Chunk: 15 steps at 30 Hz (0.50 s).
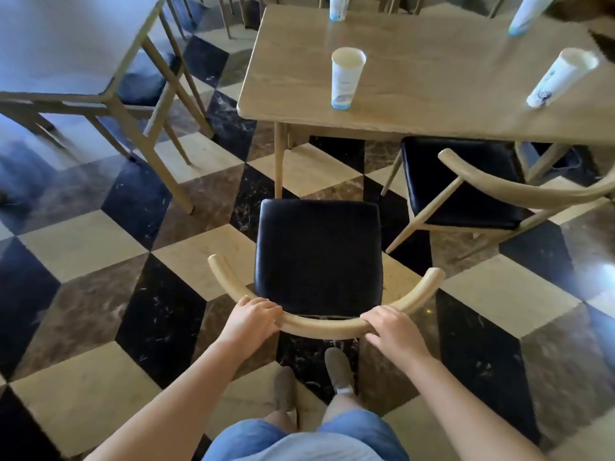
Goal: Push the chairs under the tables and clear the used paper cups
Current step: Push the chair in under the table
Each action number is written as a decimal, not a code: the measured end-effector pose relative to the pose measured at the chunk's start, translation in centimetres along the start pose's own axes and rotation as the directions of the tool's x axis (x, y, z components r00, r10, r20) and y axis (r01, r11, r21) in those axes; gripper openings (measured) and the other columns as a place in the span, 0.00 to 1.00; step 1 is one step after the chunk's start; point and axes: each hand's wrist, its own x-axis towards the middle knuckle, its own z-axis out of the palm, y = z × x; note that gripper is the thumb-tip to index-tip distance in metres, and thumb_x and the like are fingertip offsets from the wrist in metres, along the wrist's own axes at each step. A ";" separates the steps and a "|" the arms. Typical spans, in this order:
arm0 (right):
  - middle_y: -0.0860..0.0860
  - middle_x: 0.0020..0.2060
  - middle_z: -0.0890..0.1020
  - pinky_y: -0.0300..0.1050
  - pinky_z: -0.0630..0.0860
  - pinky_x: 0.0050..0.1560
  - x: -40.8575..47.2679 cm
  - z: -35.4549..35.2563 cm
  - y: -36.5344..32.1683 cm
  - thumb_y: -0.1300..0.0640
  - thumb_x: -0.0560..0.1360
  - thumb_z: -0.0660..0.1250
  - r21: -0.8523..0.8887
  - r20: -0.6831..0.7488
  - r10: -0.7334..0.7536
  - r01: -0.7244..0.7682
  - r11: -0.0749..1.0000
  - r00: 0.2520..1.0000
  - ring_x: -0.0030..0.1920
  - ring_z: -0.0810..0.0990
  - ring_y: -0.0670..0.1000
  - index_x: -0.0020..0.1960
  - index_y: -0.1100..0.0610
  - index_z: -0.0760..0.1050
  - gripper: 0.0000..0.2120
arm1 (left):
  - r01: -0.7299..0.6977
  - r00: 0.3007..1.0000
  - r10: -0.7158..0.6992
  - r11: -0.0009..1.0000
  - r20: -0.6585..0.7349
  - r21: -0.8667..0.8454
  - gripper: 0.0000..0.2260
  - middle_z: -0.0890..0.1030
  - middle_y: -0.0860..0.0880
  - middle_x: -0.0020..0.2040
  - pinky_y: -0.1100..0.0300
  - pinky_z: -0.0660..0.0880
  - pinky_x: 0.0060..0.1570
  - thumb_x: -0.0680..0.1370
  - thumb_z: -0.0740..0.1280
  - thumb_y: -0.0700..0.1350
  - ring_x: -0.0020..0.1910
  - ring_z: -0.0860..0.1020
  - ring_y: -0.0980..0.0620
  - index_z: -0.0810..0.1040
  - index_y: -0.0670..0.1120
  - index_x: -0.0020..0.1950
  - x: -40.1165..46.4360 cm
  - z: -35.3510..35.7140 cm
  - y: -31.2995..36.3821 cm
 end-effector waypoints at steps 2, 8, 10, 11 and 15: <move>0.52 0.49 0.84 0.49 0.74 0.59 0.2 0.0 -0.3 0.58 0.67 0.76 -0.013 -0.008 0.008 -0.008 1.000 1.000 0.52 0.80 0.54 0.55 0.57 0.79 0.17 | -0.030 0.999 0.029 0.999 0.027 0.027 0.13 0.79 0.52 0.61 0.54 0.66 0.65 0.76 0.66 0.50 0.64 0.73 0.52 0.77 0.50 0.60 0.5 0.0 -0.6; 0.53 0.51 0.83 0.51 0.71 0.62 1.2 -0.1 -0.9 0.59 0.68 0.75 -0.046 -0.023 0.033 -0.034 0.998 0.999 0.53 0.80 0.55 0.56 0.58 0.79 0.17 | -0.100 0.992 0.093 0.991 0.086 0.087 0.14 0.79 0.53 0.61 0.57 0.66 0.65 0.77 0.65 0.51 0.63 0.73 0.53 0.76 0.51 0.62 2.3 -0.6 -2.0; 0.53 0.54 0.82 0.49 0.68 0.65 1.9 -0.3 -0.9 0.57 0.71 0.73 -0.052 -0.020 0.043 -0.044 0.998 0.999 0.57 0.78 0.54 0.60 0.57 0.77 0.18 | -0.113 0.990 0.103 0.988 0.099 0.105 0.15 0.78 0.54 0.62 0.57 0.65 0.67 0.77 0.65 0.52 0.63 0.73 0.54 0.75 0.52 0.62 3.0 -1.1 -2.5; 0.52 0.56 0.81 0.48 0.67 0.66 2.3 -0.5 -0.9 0.57 0.72 0.71 -0.056 -0.013 0.045 -0.045 0.997 0.999 0.58 0.77 0.53 0.61 0.56 0.76 0.18 | -0.117 0.989 0.105 0.986 0.103 0.119 0.15 0.78 0.54 0.63 0.57 0.65 0.67 0.76 0.65 0.52 0.64 0.73 0.54 0.75 0.52 0.63 3.5 -1.3 -2.7; 0.52 0.58 0.81 0.46 0.67 0.65 4.0 -1.2 -1.0 0.56 0.74 0.70 -0.056 -0.009 0.061 -0.061 0.997 0.998 0.59 0.76 0.52 0.63 0.56 0.74 0.18 | -0.138 0.984 0.115 0.975 0.133 0.175 0.14 0.78 0.53 0.62 0.56 0.66 0.67 0.76 0.67 0.50 0.63 0.74 0.53 0.75 0.52 0.62 5.6 -2.4 -3.6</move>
